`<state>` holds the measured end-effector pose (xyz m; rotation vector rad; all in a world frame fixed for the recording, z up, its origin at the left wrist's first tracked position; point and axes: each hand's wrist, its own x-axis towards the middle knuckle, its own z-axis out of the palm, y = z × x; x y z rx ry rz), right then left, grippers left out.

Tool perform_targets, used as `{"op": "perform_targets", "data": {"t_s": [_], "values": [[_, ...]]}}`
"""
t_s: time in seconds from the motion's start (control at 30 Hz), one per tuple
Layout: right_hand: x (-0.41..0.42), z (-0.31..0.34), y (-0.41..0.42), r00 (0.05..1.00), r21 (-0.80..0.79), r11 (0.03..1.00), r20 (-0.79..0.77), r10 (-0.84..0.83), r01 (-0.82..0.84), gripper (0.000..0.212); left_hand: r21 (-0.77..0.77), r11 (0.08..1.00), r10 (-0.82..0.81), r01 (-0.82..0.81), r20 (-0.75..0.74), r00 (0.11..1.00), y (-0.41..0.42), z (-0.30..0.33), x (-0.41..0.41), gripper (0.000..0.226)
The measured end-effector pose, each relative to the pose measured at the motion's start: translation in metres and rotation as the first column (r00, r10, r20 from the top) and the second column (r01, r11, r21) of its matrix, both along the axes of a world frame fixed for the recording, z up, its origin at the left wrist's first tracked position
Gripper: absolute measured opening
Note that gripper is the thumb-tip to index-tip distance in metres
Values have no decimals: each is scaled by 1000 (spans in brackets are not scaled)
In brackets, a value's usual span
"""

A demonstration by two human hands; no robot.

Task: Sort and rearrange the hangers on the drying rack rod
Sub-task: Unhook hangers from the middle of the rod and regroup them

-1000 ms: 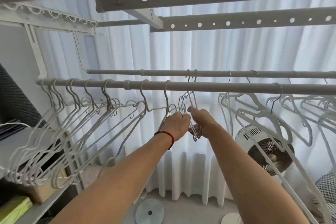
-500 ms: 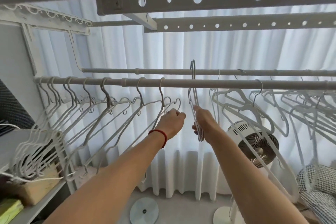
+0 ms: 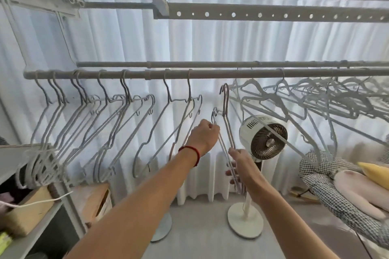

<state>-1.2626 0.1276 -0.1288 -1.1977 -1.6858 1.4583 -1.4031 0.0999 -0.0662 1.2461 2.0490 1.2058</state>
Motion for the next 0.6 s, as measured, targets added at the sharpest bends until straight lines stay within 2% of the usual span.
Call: {"op": "perform_targets", "data": {"t_s": [0.1, 0.27, 0.43, 0.6], "values": [[9, -3, -23, 1000, 14, 1000, -25, -6, 6, 30, 42, 999, -24, 22, 41, 999, -13, -4, 2, 30], [15, 10, -40, 999, 129, 991, -16, -41, 42, 31, 77, 993, -99, 92, 92, 991, -31, -1, 4, 30], [3, 46, -22, 994, 93, 994, -103, -44, 54, 36, 99, 988, -124, 115, 93, 988, -39, 8, -1, 27], [-15, 75, 3, 995, 43, 999, -94, -17, 22, 44, 89, 992, -93, 89, 45, 995, -42, 17, -11, 27]]}}
